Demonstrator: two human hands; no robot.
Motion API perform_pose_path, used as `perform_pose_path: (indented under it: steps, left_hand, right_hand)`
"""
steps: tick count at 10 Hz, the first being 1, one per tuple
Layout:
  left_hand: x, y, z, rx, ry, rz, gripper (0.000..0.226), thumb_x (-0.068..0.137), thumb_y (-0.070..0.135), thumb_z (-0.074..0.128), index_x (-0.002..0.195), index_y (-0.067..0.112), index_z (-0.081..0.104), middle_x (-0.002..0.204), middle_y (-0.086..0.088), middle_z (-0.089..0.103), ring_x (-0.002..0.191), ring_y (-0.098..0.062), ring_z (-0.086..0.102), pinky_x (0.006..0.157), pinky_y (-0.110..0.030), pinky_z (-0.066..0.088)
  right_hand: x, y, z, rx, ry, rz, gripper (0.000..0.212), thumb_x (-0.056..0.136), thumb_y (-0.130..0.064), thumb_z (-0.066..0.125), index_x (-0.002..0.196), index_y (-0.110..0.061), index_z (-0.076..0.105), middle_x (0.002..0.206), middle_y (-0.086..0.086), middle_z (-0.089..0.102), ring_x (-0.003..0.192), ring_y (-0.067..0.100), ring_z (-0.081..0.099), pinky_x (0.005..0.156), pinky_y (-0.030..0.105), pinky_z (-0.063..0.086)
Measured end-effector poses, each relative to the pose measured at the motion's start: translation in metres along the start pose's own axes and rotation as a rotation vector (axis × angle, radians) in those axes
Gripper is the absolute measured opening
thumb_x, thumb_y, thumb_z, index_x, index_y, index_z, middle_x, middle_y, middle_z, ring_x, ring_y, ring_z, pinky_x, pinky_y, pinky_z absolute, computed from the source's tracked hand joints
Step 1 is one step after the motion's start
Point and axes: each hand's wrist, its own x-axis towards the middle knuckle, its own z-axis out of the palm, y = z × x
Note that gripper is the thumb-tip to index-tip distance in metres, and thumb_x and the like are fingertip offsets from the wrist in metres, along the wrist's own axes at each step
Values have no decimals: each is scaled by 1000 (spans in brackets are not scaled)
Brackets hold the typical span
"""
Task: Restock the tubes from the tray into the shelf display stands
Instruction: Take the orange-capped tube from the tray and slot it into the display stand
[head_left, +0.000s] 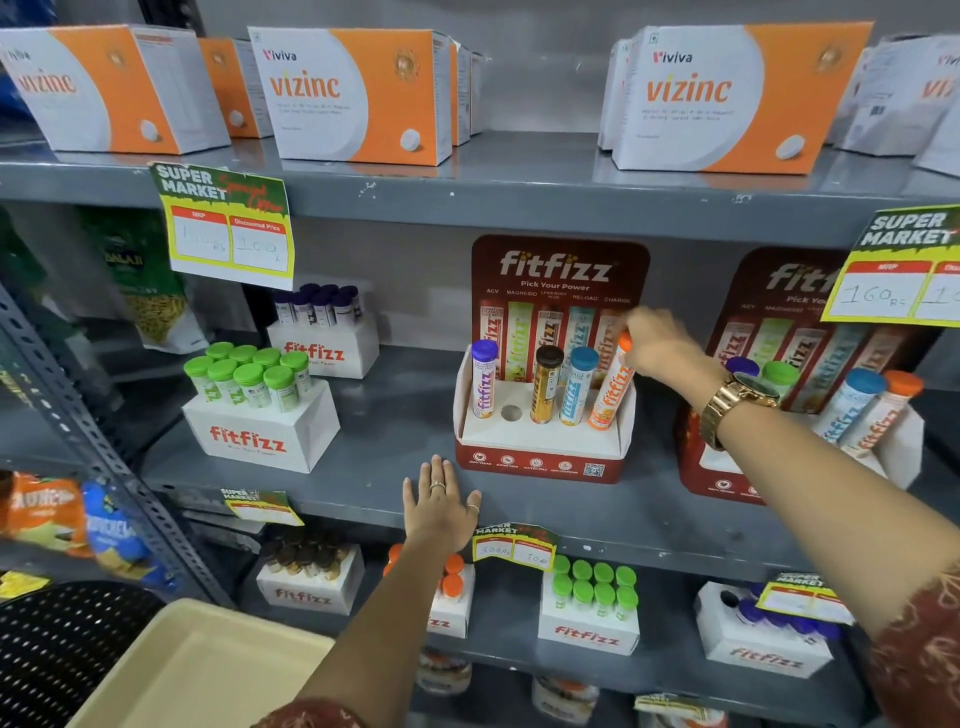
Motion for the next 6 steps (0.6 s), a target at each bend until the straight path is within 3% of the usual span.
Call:
perform_pose_path:
  steps: [3, 4, 6]
  left_hand:
    - [0, 0, 2, -1, 5, -7, 68, 99, 53, 14, 150, 12, -6, 161, -7, -8, 148, -26, -8, 119, -46, -4]
    - [0, 0, 2, -6, 5, -5, 68, 99, 53, 14, 150, 12, -6, 161, -7, -8, 148, -26, -8, 119, -46, -4]
    - [2, -2, 3, -26, 2, 2, 68, 99, 52, 15, 150, 12, -6, 161, -7, -8, 148, -26, -8, 119, -46, -5]
  right_hand:
    - [3, -7, 7, -107, 10, -65, 30, 87, 6, 52, 116, -1, 55, 116, 21, 55, 106, 36, 56, 88, 42, 49]
    - [0, -10, 18, -94, -40, -104, 30, 87, 3, 56, 116, -4, 54, 114, 19, 58, 94, 30, 58, 76, 35, 47]
    - [-5, -4, 23, -86, -91, -98, 40, 85, -2, 63, 123, -7, 53, 115, 17, 59, 100, 30, 59, 79, 35, 51]
